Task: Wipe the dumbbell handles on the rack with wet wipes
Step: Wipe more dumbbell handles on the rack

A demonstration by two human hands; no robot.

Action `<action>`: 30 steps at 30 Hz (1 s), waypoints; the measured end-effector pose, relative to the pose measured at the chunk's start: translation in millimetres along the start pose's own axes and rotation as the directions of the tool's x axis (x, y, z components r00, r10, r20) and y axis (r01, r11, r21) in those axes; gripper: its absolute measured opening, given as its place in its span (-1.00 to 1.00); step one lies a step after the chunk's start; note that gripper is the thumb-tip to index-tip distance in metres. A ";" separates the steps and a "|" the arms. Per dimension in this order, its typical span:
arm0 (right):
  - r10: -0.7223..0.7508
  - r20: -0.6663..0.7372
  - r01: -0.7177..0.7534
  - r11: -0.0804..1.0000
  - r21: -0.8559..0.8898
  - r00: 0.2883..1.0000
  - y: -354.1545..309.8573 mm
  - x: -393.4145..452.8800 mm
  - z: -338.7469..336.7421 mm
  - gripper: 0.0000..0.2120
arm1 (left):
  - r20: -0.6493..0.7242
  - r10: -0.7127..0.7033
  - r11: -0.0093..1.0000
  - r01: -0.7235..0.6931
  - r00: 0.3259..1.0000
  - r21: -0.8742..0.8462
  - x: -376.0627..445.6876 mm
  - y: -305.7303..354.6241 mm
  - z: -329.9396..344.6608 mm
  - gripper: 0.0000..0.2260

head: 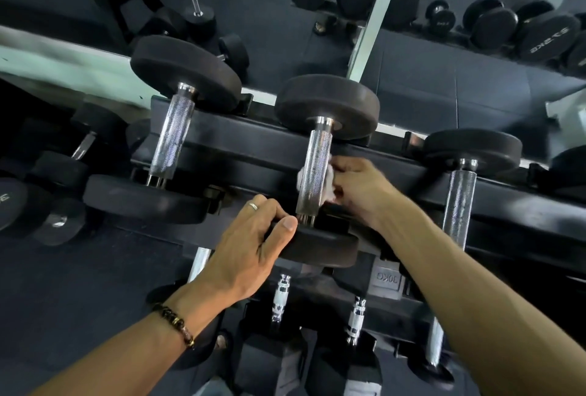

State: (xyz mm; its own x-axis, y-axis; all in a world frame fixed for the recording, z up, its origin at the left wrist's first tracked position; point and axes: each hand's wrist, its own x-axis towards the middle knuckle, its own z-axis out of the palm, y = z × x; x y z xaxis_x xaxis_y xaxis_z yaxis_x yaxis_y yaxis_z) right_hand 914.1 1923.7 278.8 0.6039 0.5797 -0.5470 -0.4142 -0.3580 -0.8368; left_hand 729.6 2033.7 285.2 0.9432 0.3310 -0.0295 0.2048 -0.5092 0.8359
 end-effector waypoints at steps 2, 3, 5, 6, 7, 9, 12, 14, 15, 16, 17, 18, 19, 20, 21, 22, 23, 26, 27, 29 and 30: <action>0.087 0.103 -0.065 0.977 -0.202 0.991 7.9 -6.9 -0.4 -0.70 | 0.000 -0.007 1.000 0.007 1.000 0.001 -0.4 0.2 0.1 -0.51; 0.163 0.165 -0.110 0.951 -0.289 0.973 9.6 -12.6 -1.7 -0.71 | -0.002 -0.008 1.000 0.008 1.000 0.005 -0.6 0.1 -0.4 -0.50; 0.157 0.185 -0.098 0.951 -0.293 0.970 8.3 -8.5 -7.6 -0.68 | -0.006 -0.008 1.000 0.008 1.000 0.007 -0.1 0.2 -0.1 -0.51; 0.100 0.119 -0.074 0.976 -0.206 0.988 4.1 -3.5 -8.4 -0.66 | -0.003 -0.009 1.000 0.009 1.000 0.004 0.3 0.6 0.3 -0.52; 0.051 0.039 -0.049 0.997 -0.065 0.998 -1.7 1.2 -6.7 -0.64 | -0.002 -0.010 1.000 0.010 1.000 0.001 0.6 0.9 0.3 -0.52; 0.015 -0.008 -0.014 0.993 0.119 1.000 -4.8 4.6 -2.6 -0.65 | -0.002 -0.008 1.000 0.008 1.000 0.004 0.8 0.8 0.4 -0.51; 0.145 0.208 -0.115 0.982 -0.149 0.967 1.9 -19.8 -0.4 -0.71 | -0.005 -0.003 1.000 0.003 1.000 0.011 -0.1 -0.4 0.5 -0.49; 0.181 0.244 -0.129 0.968 -0.213 0.953 2.7 -22.4 -2.4 -0.71 | -0.010 0.000 1.000 0.000 1.000 0.011 -0.4 -0.6 0.7 -0.49; 0.120 0.163 -0.097 0.985 -0.143 0.979 -0.4 -16.9 -2.8 -0.70 | -0.007 -0.001 1.000 0.001 1.000 0.014 -0.2 -0.3 0.9 -0.50; 0.056 0.049 -0.056 0.998 -0.005 0.997 -6.1 -9.6 -2.6 -0.70 | -0.007 -0.001 1.000 0.001 1.000 0.016 0.0 -0.2 1.2 -0.51; 0.010 -0.056 -0.001 0.988 0.154 0.998 -12.8 -1.3 -2.0 -0.69 | -0.011 0.001 1.000 -0.001 1.000 0.017 0.1 -0.2 1.3 -0.53; -0.021 -0.113 0.052 0.960 0.274 0.993 -17.6 3.9 -0.2 -0.69 | -0.016 0.003 1.000 -0.003 1.000 0.018 0.3 -0.1 1.8 -0.56; -0.028 -0.119 0.066 0.944 0.323 0.992 -16.9 5.2 1.2 -0.69 | -0.015 0.006 1.000 -0.006 1.000 0.019 0.6 -0.4 2.2 -0.58; -0.018 -0.088 0.043 0.954 0.297 0.996 -12.4 0.8 2.0 -0.70 | -0.015 0.007 1.000 -0.007 1.000 0.018 0.5 -0.7 2.4 -0.58; 0.021 -0.027 -0.015 0.982 0.187 0.999 -4.3 -5.9 0.4 -0.71 | -0.020 0.006 1.000 -0.006 1.000 0.015 0.0 -1.0 2.6 -0.58; 0.086 0.064 -0.087 0.996 0.024 0.994 3.0 -15.9 0.4 -0.72 | -0.024 0.007 1.000 -0.007 1.000 0.012 -0.3 -1.2 2.5 -0.58; 0.151 0.130 -0.138 0.984 -0.110 0.980 9.6 -23.1 -0.6 -0.73 | -0.027 0.011 1.000 -0.011 1.000 0.009 -0.5 -1.3 2.5 -0.58; 0.056 0.035 -0.056 0.998 0.016 0.998 2.4 -12.8 -5.4 -0.73 | -0.031 0.010 1.000 -0.010 0.999 0.001 0.0 0.5 2.7 -0.53; 0.000 -0.066 0.008 0.992 0.129 0.998 -6.9 -3.8 -5.6 -0.72 | -0.031 0.007 1.000 -0.007 1.000 0.005 0.4 1.0 2.4 -0.52; -0.056 -0.150 0.100 0.947 0.306 0.987 -19.8 11.7 -1.9 -0.71 | -0.025 0.004 1.000 -0.004 1.000 0.016 0.9 0.7 2.2 -0.53; -0.046 -0.120 0.085 0.938 0.337 0.992 -19.1 12.4 0.8 -0.69 | -0.018 0.000 1.000 0.000 1.000 0.016 1.1 0.0 2.1 -0.54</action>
State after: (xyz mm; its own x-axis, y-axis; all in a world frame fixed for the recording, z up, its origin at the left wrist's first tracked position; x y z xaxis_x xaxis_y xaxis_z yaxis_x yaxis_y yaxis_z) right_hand 928.9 1938.3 288.1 0.6999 0.5036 -0.5065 -0.5666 -0.0403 -0.8230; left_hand 731.2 2032.4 284.0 0.9384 0.3450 -0.0196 0.2091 -0.5217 0.8271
